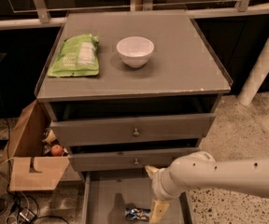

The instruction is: Pick redbull can from bottom drawer and place on counter

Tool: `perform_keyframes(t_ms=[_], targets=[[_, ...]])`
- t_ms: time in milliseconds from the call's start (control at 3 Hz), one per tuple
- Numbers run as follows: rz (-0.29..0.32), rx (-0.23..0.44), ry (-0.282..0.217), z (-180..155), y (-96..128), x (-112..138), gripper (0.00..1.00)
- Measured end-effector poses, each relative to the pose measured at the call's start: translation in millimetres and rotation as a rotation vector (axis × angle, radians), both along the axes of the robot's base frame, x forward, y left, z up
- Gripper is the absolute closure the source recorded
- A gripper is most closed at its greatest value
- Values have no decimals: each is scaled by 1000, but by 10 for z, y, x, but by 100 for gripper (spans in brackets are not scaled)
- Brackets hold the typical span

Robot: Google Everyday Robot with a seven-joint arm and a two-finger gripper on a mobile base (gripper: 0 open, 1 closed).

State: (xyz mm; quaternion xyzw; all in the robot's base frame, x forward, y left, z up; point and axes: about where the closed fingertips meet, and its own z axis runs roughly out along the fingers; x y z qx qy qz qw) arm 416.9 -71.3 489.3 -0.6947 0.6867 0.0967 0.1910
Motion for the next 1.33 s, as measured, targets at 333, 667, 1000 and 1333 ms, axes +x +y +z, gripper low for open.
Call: perform_keyframes(t_ms=[333,667,1000,1333], targets=[[6,1,18,-418,-4,-47,0],[10,4,47,-859,-48,-76,0],[10,4,47,-861,-48,-76,0],[-10,21,58,-1162,-9,-57,0]])
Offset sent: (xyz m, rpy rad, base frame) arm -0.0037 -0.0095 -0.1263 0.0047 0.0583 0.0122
